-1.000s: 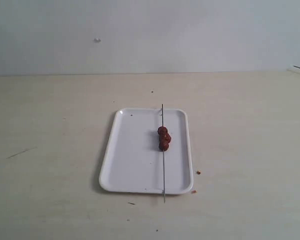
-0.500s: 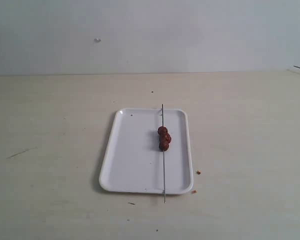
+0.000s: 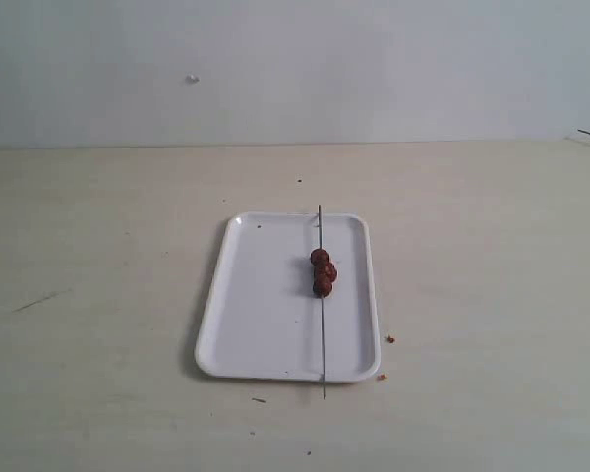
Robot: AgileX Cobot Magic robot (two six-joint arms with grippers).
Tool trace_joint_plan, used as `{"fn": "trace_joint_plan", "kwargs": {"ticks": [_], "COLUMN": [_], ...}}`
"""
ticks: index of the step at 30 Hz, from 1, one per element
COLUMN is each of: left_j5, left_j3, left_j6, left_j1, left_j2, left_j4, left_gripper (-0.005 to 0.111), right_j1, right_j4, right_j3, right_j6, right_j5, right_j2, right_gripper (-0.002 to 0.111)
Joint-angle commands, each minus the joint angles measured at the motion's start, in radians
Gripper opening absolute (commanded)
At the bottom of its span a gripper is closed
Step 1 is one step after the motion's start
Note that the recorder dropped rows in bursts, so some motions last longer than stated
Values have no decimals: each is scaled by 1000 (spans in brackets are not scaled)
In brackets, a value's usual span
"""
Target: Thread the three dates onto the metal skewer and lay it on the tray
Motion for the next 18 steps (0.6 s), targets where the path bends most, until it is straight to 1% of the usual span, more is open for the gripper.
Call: {"fn": "trace_joint_plan", "kwargs": {"ticks": [1,6,7,9,11,12,13,15,16,18], "left_j5": [1,1,1,1,39,73,96,105,110,128], "left_j3": [4,4,4,4,4,4,4,6,7,7], "left_j6": [-4,-1,6,25,-5,-58,-160,-465,-697,-986], "left_j1": [1,1,1,1,1,1,1,1,1,1], "left_j2": [-6,-6,-6,-6,-6,-6,-6,-6,-6,-6], "left_j4": [-4,-4,15,66,136,218,336,604,803,1075], "left_gripper": [0,0,0,0,0,0,0,0,0,0], "right_j1": [-4,-4,-4,-4,-4,-4,-4,-4,-4,-4], "right_j4": [-3,-3,-3,-3,-3,-3,-3,-3,-3,-3], "right_j3": [4,4,4,4,4,4,4,4,4,4], "right_j6": [1,1,1,1,1,1,1,1,1,1], "right_j5": [-1,-1,-1,-1,-1,-1,-1,-1,-1,-6], "right_j2": [-7,-7,-7,-7,-7,-7,-7,-7,-7,-7], "right_gripper": [0,0,0,0,0,0,0,0,0,0]}}
